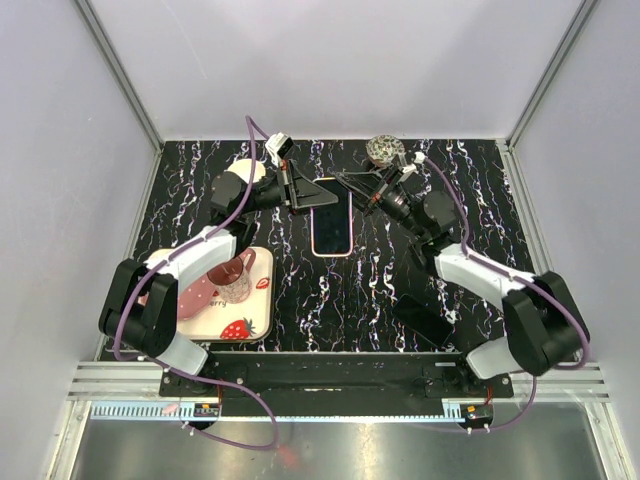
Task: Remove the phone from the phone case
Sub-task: Remove the phone case from the phone.
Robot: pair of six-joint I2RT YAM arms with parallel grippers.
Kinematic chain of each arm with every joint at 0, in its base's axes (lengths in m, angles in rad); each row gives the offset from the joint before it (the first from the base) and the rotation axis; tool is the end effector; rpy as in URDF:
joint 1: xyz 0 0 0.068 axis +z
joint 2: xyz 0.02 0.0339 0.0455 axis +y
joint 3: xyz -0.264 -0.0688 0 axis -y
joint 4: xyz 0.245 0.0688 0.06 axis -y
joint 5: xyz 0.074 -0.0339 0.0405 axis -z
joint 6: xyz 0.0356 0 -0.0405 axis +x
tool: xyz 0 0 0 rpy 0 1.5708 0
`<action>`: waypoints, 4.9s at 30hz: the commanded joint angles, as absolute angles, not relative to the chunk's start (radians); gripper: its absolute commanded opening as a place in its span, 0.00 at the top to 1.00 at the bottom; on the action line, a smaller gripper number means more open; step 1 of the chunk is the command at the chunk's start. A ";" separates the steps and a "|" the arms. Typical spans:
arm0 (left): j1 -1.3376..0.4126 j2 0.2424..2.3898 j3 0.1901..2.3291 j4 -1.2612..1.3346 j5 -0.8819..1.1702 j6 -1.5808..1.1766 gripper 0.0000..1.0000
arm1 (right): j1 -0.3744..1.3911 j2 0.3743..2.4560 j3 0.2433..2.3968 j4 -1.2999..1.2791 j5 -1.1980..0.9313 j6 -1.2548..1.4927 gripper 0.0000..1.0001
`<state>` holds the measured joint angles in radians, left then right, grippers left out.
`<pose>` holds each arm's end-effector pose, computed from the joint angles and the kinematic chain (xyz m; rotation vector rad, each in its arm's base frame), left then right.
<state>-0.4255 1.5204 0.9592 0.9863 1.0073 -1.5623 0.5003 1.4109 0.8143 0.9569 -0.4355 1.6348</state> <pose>0.2889 -0.1640 0.3359 0.2435 1.7454 -2.1438 0.2681 0.1637 0.3236 0.3987 1.5125 2.0454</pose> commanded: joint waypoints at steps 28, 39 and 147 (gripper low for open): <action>-0.436 1.396 1.161 1.503 1.195 -1.594 1.00 | 0.545 1.605 0.813 1.539 -0.127 2.330 1.00; -0.434 1.338 1.198 1.546 1.221 -1.621 1.00 | 0.545 1.632 0.831 1.552 -0.127 2.347 0.98; -0.431 1.371 0.994 0.604 0.954 -1.289 1.00 | 0.561 1.120 0.799 0.490 -0.387 1.161 1.00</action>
<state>-0.4179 1.3773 0.9451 0.5323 0.9554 -1.2922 0.5629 1.1454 0.7532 0.4919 -0.3943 1.1690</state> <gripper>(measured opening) 0.153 0.057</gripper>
